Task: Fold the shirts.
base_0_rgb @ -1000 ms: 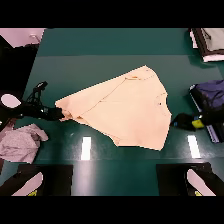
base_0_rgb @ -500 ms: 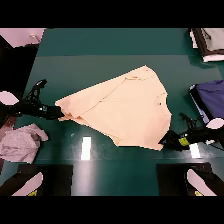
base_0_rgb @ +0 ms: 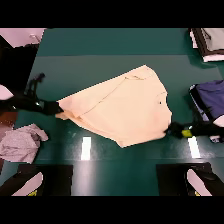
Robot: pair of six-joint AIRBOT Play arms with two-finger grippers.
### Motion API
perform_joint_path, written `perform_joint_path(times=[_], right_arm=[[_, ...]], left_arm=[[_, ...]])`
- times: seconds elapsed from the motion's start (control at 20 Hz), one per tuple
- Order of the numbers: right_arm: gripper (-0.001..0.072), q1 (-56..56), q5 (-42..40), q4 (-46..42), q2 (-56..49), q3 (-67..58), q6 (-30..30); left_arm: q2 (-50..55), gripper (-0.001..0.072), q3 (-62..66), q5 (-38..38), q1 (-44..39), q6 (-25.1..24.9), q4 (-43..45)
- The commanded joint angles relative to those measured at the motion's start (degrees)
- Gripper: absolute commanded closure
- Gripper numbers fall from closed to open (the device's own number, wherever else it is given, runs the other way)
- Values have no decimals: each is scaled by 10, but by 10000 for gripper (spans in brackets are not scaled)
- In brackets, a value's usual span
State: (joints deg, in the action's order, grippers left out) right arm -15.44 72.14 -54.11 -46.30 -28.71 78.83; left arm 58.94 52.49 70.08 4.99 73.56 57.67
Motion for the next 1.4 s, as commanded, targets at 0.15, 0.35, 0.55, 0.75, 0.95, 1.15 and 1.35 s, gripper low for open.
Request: perform_joint_path(times=[0.15, 0.35, 0.55, 0.75, 0.95, 1.15, 1.35], right_arm=[[694, 0, -59, 6, 1, -316, 14], [694, 0, -30, 6, -77, -561, 13], [694, 0, -6, 0, -112, -769, 13], [694, 0, -10, -20, -101, -901, 14], [694, 0, -45, -92, -31, -887, 18], [695, 0, -80, -136, 32, -841, 28], [696, 0, -7, -128, -37, -913, 42]], left_arm=[[0, 682, 316, 14, 0, 17, -59], [-1, 682, 529, 7, 0, 21, -53], [-1, 683, 676, 3, 0, 28, -49], [-22, 683, 704, -28, 0, 43, -47], [-74, 683, 704, -61, 0, 61, -47], [-113, 683, 702, -41, 0, 61, -49], [-111, 683, 595, 48, 0, 90, -39]])
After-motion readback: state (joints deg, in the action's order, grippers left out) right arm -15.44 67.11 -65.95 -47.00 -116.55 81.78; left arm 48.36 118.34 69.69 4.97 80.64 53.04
